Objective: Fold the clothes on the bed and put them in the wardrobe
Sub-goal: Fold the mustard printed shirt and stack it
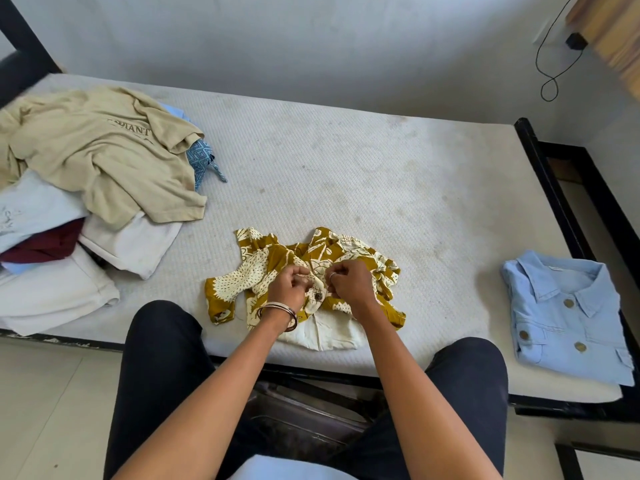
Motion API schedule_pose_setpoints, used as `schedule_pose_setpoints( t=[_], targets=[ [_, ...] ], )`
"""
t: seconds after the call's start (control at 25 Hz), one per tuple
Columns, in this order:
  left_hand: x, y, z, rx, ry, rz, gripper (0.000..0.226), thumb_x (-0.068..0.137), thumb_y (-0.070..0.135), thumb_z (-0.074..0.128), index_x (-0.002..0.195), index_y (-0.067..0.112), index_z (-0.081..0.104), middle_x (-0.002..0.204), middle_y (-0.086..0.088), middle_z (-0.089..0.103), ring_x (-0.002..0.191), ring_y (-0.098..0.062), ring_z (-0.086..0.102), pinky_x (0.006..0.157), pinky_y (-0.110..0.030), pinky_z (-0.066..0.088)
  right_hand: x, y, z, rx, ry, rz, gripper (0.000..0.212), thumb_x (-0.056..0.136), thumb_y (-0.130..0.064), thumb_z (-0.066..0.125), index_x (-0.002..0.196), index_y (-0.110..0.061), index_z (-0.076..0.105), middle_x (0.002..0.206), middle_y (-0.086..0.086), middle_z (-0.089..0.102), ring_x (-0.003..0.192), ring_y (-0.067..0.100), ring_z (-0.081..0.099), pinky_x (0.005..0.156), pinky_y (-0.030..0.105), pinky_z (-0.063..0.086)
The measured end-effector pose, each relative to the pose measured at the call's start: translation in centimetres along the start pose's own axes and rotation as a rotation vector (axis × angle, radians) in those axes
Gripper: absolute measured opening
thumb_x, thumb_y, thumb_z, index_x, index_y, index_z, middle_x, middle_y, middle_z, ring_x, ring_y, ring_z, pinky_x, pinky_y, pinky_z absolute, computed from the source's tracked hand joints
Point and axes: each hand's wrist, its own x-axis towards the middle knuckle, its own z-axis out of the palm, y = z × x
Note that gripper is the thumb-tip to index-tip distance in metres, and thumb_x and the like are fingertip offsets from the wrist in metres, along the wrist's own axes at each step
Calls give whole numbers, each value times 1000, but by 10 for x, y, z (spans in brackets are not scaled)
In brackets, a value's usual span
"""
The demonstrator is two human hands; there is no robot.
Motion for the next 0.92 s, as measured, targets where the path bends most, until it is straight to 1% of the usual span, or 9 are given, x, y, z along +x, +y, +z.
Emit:
schedule_pose_setpoints(
  t=[0.08, 0.2, 0.32, 0.4, 0.52, 0.6, 0.72, 0.84, 0.92],
  targets=[
    [0, -16, -3, 214, 88, 9, 16, 87, 3, 61, 95, 14, 68, 95, -4, 71, 89, -20, 66, 75, -24, 49, 12, 10, 2, -188, 106, 8, 21, 77, 6, 53, 63, -3, 65, 63, 15, 64, 59, 26, 60, 62, 46, 56],
    [-2, -42, -10, 509, 4, 43, 18, 86, 3, 60, 95, 13, 73, 103, -5, 71, 97, -22, 64, 83, -28, 51, 14, 39, 15, -317, -5, 145, 16, 83, 3, 58, 72, 11, 67, 59, 18, 62, 56, 28, 62, 64, 48, 60],
    [-4, -62, -15, 870, -78, 79, 22, 89, 16, 61, 108, 23, 69, 117, -3, 62, 111, -24, 55, 90, -36, 50, 1, 61, 38, -437, -60, 203, 20, 87, -17, 72, 86, 3, 68, 74, 13, 67, 76, 31, 68, 68, 39, 57],
    [-5, -68, -17, 1071, -126, 100, 29, 91, 25, 59, 120, 27, 62, 125, -2, 54, 121, -24, 46, 96, -38, 45, -3, 62, 49, -456, -33, 217, 29, 87, -29, 73, 100, -5, 63, 91, 10, 67, 87, 30, 65, 66, 31, 45],
    [-5, -75, -21, 1178, -115, 129, 35, 91, 32, 59, 125, 27, 55, 131, -4, 48, 127, -26, 39, 99, -41, 37, -1, 45, 57, -492, -22, 203, 23, 88, -28, 70, 98, -8, 63, 88, 5, 63, 77, 24, 58, 63, 27, 39],
    [-6, -79, -23, 1170, 26, 183, 37, 80, 33, 71, 114, 21, 59, 119, -7, 54, 115, -29, 49, 88, -43, 43, 3, 20, 56, -391, -90, 166, 13, 89, -20, 69, 88, -8, 63, 77, 3, 66, 60, 16, 56, 53, 21, 41],
    [-4, -81, -27, 1066, 188, 134, 46, 57, 31, 86, 94, 14, 66, 96, -13, 60, 91, -35, 59, 70, -45, 48, 11, -41, 36, -37, -158, 116, 11, 94, -13, 61, 85, -5, 63, 59, 5, 63, 39, 10, 51, 37, 20, 37],
    [11, -62, -35, 800, 287, -30, 46, 74, 32, 75, 113, 12, 63, 108, -16, 60, 102, -38, 56, 77, -47, 46, 39, -113, 7, 173, -126, 15, 15, 94, -10, 54, 83, -2, 59, 52, 11, 62, 36, 18, 51, 35, 22, 34],
    [29, -41, -38, 409, 363, -70, 44, 79, 39, 70, 112, 11, 61, 104, -15, 65, 100, -38, 60, 78, -42, 49, 68, -151, -2, 285, -65, -57, 13, 93, -6, 51, 83, -1, 57, 56, 15, 63, 44, 25, 57, 39, 27, 41]
  ],
)
